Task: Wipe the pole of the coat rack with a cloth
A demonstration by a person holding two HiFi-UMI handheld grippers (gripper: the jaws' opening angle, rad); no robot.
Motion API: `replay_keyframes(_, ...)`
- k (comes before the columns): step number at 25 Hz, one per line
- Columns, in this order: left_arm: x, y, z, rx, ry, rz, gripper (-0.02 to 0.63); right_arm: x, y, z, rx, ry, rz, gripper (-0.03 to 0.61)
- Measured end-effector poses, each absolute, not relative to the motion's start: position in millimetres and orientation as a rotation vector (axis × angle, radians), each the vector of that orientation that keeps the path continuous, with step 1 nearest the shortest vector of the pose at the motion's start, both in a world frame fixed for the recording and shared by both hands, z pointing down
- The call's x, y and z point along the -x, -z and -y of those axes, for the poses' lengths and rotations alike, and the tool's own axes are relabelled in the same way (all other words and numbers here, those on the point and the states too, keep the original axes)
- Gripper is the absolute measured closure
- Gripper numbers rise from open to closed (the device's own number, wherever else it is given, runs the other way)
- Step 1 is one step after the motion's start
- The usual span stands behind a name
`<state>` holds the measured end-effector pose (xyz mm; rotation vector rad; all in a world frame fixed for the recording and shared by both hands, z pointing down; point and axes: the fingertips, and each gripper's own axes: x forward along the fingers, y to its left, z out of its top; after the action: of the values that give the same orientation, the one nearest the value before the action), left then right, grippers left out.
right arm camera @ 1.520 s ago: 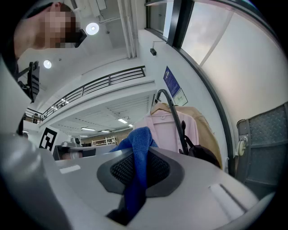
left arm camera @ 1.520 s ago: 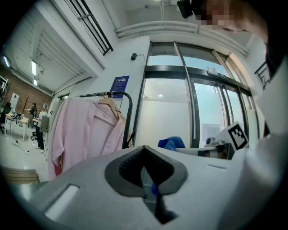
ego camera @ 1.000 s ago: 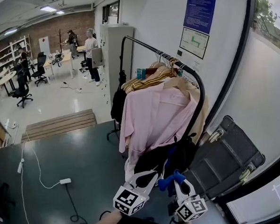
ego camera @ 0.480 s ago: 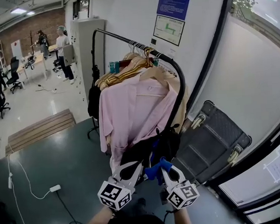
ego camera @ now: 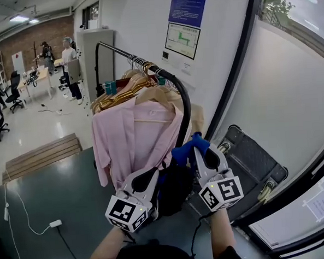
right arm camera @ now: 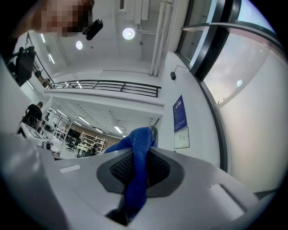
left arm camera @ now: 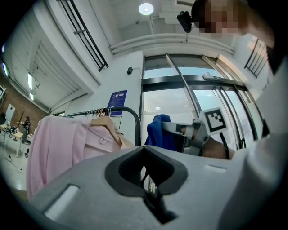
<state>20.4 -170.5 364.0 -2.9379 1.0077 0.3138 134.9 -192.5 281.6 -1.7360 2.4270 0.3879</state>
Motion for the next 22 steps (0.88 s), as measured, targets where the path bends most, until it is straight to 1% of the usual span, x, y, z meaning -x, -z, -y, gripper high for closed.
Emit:
replay_keyframes(3, -29, -354, 175, 2.901, -0.339, -1.044, 0.609, -156, -256, 232, 1.778, -0.419, -2.395, 0.538)
replay_keyframes(5, -36, -355, 176, 2.902, -0.328, -1.052, 0.609, -156, -248, 253, 1.788, -0.420, -2.410, 0.538)
replay_keyframes(10, -47, -363, 188, 2.883, -0.274, -1.082, 0.609, -142, -209, 282, 1.808, -0.602, -2.417, 0.537)
replay_keyframes(15, -39, -351, 201, 2.844, -0.269, -1.093, 0.609, -118, -160, 331, 1.843, -0.735, -2.488, 0.535)
replay_keyframes(18, -30, -350, 208, 2.828, -0.269, -1.106, 0.609, -104, -152, 356, 1.884, -0.774, -2.592, 0.535)
replay_keyframes(22, -20, -354, 219, 2.851, -0.269, -1.110, 0.609, -101, -158, 341, 1.875, -0.867, -2.558, 0.537)
